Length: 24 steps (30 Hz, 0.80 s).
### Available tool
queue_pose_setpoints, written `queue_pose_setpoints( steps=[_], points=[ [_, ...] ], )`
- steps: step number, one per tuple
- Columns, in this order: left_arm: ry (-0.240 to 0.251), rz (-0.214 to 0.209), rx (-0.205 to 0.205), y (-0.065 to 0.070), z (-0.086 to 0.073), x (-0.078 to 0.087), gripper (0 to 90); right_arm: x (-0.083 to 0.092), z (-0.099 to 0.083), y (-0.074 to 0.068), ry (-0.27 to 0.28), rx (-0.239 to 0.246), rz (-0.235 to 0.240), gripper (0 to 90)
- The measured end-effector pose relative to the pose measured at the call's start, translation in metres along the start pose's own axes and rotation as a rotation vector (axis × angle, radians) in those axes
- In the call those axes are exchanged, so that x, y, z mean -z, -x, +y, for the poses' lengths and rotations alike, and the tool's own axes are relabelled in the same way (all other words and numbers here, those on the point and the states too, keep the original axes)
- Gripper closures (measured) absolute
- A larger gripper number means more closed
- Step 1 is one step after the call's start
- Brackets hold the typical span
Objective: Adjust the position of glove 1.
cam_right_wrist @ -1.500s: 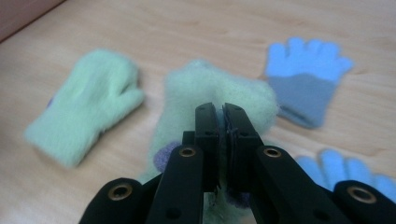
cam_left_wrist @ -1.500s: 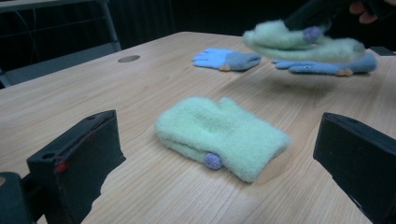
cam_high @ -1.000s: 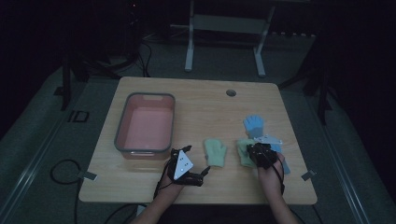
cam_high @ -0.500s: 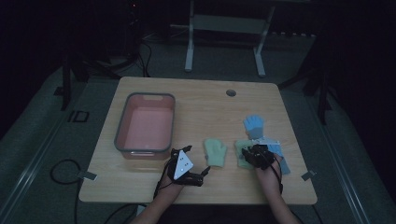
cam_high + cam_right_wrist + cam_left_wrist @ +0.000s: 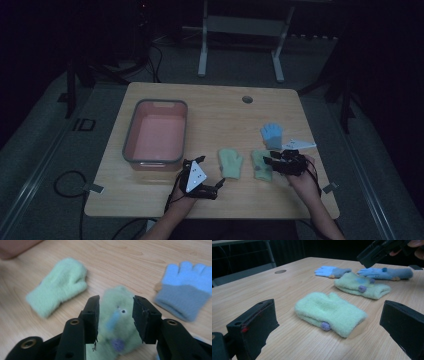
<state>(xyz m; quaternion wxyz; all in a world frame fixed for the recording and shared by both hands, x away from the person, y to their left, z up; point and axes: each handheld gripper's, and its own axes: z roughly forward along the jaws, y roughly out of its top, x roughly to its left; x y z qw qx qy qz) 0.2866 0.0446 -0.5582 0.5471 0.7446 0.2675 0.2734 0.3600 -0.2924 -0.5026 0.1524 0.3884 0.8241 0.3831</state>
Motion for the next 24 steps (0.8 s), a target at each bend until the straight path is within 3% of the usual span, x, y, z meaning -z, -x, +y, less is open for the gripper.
queue_pose_setpoints(
  steps=[4, 8, 18, 21, 24],
  points=[
    [-0.001, 0.001, 0.004, 0.000, 0.000, 0.000, 0.6, 0.002, 0.003, 0.006, -0.013, 0.030, 0.036, 59.1],
    [0.001, 0.003, 0.004, 0.000, 0.000, 0.000, 0.6, -0.005, 0.002, 0.008, -0.028, 0.030, 0.041, 60.0],
    [0.000, 0.000, -0.002, 0.000, 0.000, 0.000, 0.6, -0.035, -0.019, 0.003, -0.094, 0.027, 0.002, 59.6],
    [-0.003, -0.003, -0.005, 0.001, 0.000, 0.000, 0.6, -0.036, -0.022, 0.002, -0.089, 0.050, -0.007, 63.6],
    [-0.002, -0.003, -0.006, 0.001, 0.000, 0.000, 0.6, -0.037, -0.024, 0.000, -0.082, 0.043, -0.012, 72.4]
  ],
)
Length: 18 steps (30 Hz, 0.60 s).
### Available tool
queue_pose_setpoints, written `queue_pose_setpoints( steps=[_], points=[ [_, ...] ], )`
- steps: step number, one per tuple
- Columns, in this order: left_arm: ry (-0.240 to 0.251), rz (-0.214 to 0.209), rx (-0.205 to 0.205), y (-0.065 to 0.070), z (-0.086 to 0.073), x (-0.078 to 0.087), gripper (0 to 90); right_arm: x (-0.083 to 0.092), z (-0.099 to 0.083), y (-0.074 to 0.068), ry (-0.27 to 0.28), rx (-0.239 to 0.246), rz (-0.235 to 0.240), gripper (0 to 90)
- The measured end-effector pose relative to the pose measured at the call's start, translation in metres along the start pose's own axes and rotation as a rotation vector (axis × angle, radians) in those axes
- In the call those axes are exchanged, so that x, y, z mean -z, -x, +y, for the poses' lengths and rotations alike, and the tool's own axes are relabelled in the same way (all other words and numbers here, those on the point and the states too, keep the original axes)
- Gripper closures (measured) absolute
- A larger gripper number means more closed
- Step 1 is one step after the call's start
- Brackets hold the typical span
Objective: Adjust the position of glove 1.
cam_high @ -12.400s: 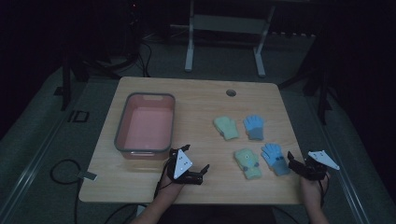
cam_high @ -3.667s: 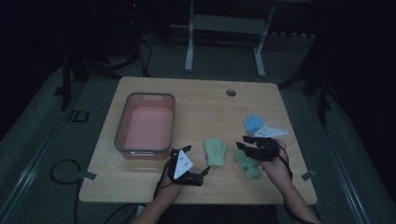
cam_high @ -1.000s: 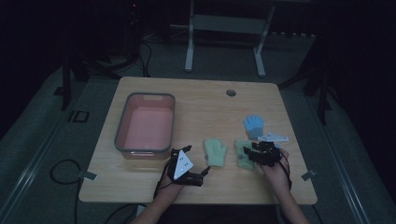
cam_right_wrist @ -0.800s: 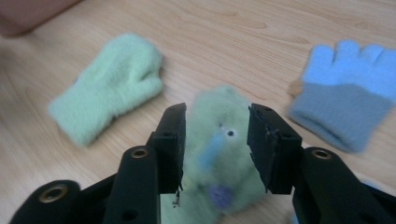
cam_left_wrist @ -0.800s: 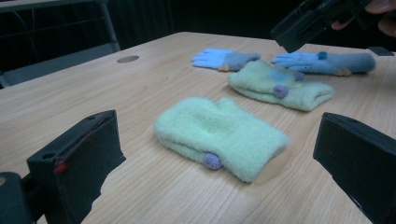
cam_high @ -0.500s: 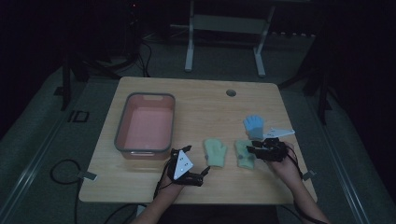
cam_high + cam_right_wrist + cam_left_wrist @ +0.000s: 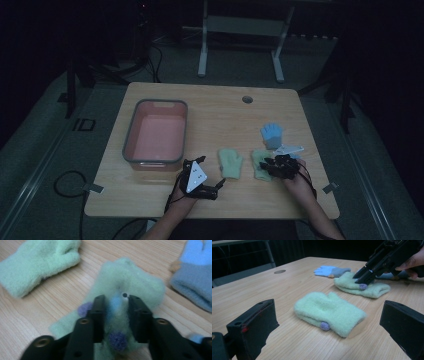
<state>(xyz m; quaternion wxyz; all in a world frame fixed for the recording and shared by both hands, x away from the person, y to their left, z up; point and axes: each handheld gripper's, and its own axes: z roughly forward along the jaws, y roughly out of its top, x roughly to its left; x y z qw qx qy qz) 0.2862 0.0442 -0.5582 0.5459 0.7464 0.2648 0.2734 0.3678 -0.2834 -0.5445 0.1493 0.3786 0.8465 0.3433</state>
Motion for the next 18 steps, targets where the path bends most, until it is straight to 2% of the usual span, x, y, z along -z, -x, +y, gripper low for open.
queue_pose_setpoints(
  steps=[2, 3, 11, 15, 18],
  points=[
    [0.001, 0.001, 0.003, 0.000, 0.000, 0.000, 0.6, 0.000, 0.000, -0.001, 0.002, 0.001, -0.006, 75.3],
    [0.000, 0.001, 0.005, 0.000, 0.000, 0.000, 0.6, -0.001, 0.000, -0.003, -0.002, -0.004, -0.021, 80.0],
    [0.000, 0.004, 0.006, 0.000, 0.000, 0.000, 0.6, 0.000, 0.002, -0.009, -0.007, -0.015, -0.063, 84.2],
    [0.001, 0.004, 0.008, -0.001, 0.000, 0.000, 0.6, 0.009, 0.009, -0.013, -0.001, -0.029, -0.086, 84.6],
    [0.002, 0.004, 0.008, -0.001, 0.000, 0.000, 0.6, 0.022, 0.017, -0.016, 0.031, -0.036, -0.106, 84.6]
  ],
)
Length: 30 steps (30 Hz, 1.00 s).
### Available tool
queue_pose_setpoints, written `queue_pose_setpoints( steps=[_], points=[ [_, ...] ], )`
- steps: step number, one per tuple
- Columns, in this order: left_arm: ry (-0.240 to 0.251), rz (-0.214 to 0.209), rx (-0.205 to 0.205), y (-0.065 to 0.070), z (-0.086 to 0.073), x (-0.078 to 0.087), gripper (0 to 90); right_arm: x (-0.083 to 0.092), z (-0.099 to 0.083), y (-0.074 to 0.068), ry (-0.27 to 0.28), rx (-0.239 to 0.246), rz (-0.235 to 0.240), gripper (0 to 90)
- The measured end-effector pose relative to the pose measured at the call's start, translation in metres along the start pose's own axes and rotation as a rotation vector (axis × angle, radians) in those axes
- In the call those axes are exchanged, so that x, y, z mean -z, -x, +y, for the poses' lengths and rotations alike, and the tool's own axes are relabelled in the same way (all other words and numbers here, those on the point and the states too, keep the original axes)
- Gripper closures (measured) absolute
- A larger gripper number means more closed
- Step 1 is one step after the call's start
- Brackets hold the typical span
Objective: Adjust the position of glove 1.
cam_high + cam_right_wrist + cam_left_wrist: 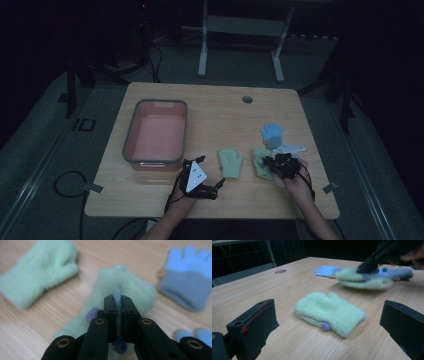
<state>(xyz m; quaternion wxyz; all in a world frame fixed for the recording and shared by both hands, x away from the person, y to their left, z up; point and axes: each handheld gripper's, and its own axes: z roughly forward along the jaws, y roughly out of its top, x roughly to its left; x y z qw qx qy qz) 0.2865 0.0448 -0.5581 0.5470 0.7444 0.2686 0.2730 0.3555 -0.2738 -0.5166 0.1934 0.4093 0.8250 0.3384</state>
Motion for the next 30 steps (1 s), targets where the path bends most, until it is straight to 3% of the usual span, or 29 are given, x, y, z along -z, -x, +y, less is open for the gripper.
queue_pose_setpoints(
  steps=[8, 9, 15, 22, 30],
  points=[
    [-0.002, -0.001, 0.000, 0.000, 0.000, 0.000, 0.6, 0.027, 0.029, -0.003, 0.073, 0.000, -0.012, 84.6],
    [-0.002, -0.001, 0.000, 0.000, 0.000, 0.000, 0.6, 0.035, 0.039, -0.009, 0.099, 0.012, -0.014, 84.6],
    [0.000, -0.002, 0.001, 0.000, 0.000, 0.000, 0.6, 0.043, 0.065, -0.027, 0.128, 0.040, 0.008, 84.6],
    [0.001, -0.003, -0.004, 0.001, 0.000, 0.000, 0.6, 0.028, 0.080, -0.053, 0.128, 0.075, 0.042, 84.6],
    [0.000, 0.004, -0.003, 0.001, 0.000, 0.000, 0.6, -0.003, 0.073, -0.073, 0.065, 0.094, 0.087, 84.5]
  ],
)
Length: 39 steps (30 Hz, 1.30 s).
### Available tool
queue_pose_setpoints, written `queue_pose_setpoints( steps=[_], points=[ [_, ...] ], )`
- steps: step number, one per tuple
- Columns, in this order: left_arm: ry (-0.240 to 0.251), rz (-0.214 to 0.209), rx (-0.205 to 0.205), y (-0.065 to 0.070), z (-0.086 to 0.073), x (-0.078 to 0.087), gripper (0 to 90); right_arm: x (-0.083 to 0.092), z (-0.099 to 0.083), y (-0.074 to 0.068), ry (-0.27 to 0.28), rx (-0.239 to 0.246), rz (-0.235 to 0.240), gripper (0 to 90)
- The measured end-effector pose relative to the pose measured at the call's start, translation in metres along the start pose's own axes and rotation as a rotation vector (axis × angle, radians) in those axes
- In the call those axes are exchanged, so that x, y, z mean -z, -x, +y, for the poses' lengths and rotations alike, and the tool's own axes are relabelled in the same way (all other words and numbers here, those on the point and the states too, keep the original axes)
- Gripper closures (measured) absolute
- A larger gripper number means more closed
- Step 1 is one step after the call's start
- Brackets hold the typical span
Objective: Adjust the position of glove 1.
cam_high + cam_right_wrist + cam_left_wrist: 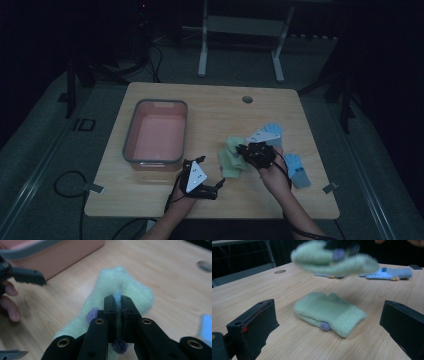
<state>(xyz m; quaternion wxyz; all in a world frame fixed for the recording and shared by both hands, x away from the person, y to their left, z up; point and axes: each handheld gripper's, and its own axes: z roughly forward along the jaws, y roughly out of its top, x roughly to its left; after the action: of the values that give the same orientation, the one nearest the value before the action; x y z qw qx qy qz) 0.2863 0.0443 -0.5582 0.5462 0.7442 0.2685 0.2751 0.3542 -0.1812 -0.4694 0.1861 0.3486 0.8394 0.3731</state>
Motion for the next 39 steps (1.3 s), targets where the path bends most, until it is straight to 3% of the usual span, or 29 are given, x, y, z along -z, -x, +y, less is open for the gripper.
queue_pose_setpoints(
  steps=[6, 9, 17, 23, 24, 26, 28, 30, 31, 32, 33, 35, 39],
  points=[
    [0.000, -0.005, 0.002, 0.000, 0.000, 0.000, 0.6, -0.021, -0.010, -0.008, -0.053, -0.015, 0.017, 84.4],
    [-0.001, -0.004, -0.001, 0.000, 0.000, 0.000, 0.6, -0.031, -0.013, -0.013, -0.071, 0.001, 0.012, 84.2],
    [-0.008, -0.003, 0.000, 0.000, 0.000, -0.001, 0.6, -0.051, -0.026, -0.011, -0.118, -0.006, 0.027, 82.5],
    [-0.036, -0.008, -0.035, 0.001, 0.001, -0.001, 0.6, -0.045, -0.025, -0.008, -0.105, -0.014, 0.038, 75.0],
    [-0.047, -0.014, -0.073, 0.003, 0.001, -0.001, 0.6, -0.036, -0.022, -0.004, -0.080, -0.009, 0.046, 69.2],
    [-0.071, -0.019, -0.093, 0.007, 0.002, -0.001, 0.6, -0.026, -0.020, 0.003, -0.050, -0.018, 0.071, 61.6],
    [-0.094, -0.051, -0.083, 0.010, 0.007, 0.000, 3.3, -0.020, -0.019, 0.010, -0.027, -0.032, 0.093, 56.3],
    [-0.101, -0.105, -0.048, 0.011, 0.012, 0.000, 5.7, -0.013, -0.018, 0.019, -0.006, -0.040, 0.101, 52.8],
    [-0.101, -0.105, -0.048, 0.011, 0.012, 0.000, 5.7, -0.010, -0.018, 0.024, 0.003, -0.046, 0.116, 50.4],
    [-0.167, -0.134, -0.031, 0.014, 0.018, -0.002, 5.2, -0.008, -0.017, 0.029, 0.008, -0.049, 0.128, 49.8],
    [-0.167, -0.134, -0.031, 0.014, 0.018, -0.002, 5.3, -0.006, -0.017, 0.031, 0.009, -0.051, 0.135, 49.9],
    [-0.207, -0.159, -0.079, 0.017, 0.023, -0.007, 5.4, -0.005, -0.014, 0.037, 0.020, -0.044, 0.140, 51.1],
    [-0.194, -0.202, -0.128, 0.019, 0.028, -0.016, 7.7, -0.008, -0.006, 0.047, 0.016, -0.044, 0.163, 49.9]
  ],
)
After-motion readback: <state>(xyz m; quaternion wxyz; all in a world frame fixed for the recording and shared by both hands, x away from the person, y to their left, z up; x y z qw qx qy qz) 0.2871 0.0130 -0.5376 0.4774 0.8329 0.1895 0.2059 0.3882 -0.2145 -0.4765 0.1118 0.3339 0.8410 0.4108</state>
